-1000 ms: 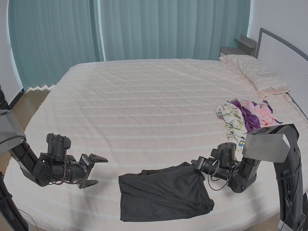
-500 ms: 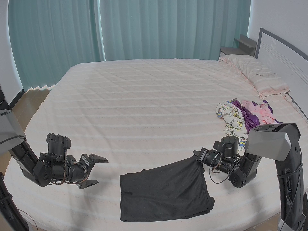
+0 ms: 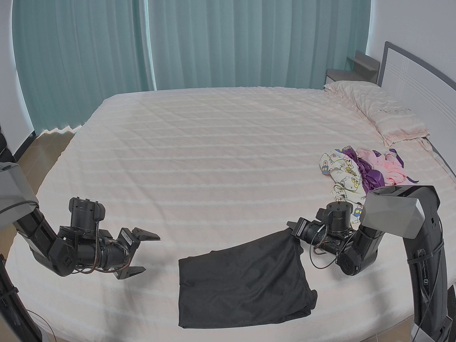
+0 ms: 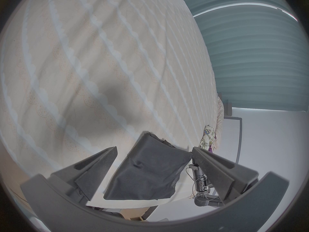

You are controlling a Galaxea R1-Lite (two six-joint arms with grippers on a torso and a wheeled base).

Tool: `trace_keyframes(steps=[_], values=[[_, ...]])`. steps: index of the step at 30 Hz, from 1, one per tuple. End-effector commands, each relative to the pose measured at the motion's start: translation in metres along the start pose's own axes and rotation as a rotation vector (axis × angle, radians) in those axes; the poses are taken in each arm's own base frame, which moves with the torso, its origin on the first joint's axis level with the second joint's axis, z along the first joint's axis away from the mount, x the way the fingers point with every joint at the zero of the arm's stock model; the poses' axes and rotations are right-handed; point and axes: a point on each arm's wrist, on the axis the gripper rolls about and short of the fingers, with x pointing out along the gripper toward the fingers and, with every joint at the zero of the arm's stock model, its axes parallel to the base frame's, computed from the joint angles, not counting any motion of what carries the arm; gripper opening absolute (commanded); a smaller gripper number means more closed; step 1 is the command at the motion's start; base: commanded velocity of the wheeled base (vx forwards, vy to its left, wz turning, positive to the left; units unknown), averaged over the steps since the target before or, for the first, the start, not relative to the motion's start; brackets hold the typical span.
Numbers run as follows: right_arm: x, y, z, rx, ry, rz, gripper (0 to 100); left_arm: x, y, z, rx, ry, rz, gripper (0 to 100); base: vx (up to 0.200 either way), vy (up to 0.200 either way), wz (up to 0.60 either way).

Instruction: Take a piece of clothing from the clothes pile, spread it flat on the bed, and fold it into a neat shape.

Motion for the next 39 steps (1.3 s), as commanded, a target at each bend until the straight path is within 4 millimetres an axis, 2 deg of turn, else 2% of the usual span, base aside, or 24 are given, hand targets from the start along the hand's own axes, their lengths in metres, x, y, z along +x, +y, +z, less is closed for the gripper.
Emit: trace_keyframes(steps=[1, 5, 7, 9, 10, 15, 18, 23, 30, 39], values=[[0.001, -0.005, -0.003, 0.003, 0.008, -0.01, 100, 0.0, 0.0, 0.0, -0.001, 0.001, 0.001, 100, 0.0, 0.0, 0.0], [-0.007, 0.0, 0.002, 0.003, 0.001, -0.009, 100, 0.0, 0.001, 0.0, -0.001, 0.002, 0.004, 100, 0.0, 0.0, 0.0], [-0.02, 0.004, 0.015, 0.009, -0.023, -0.01, 100, 0.0, 0.001, -0.001, 0.014, 0.002, 0.005, 100, 0.0, 0.0, 0.0], [-0.028, 0.006, 0.019, 0.01, -0.027, -0.011, 100, 0.0, 0.002, -0.001, 0.021, 0.003, 0.006, 100, 0.0, 0.0, 0.0], [-0.042, 0.007, 0.016, 0.014, -0.008, -0.026, 100, 0.0, 0.002, -0.002, 0.024, 0.006, 0.007, 100, 0.0, 0.0, 0.0], [-0.085, 0.01, -0.006, 0.022, 0.104, -0.077, 100, 0.001, 0.002, -0.003, 0.025, 0.01, 0.011, 100, -0.04, 0.0, 0.0], [-0.107, 0.011, -0.024, 0.026, 0.197, -0.067, 100, 0.002, 0.002, -0.005, 0.031, 0.014, 0.013, 100, -0.2, 0.0, 0.0], [-0.135, 0.012, -0.041, 0.037, 0.317, 0.01, 100, 0.003, 0.003, -0.005, 0.032, 0.006, 0.023, 100, -0.2, 0.0, 0.0], [-0.148, 0.013, -0.051, 0.023, 0.375, 0.049, 100, 0.004, 0.002, -0.006, 0.035, 0.004, 0.026, 100, -0.171, 0.0, 0.0], [-0.129, 0.002, -0.056, 0.015, 0.346, 0.05, 100, 0.004, 0.002, -0.006, 0.035, 0.004, 0.026, 100, 0.0, 0.0, 0.0]])
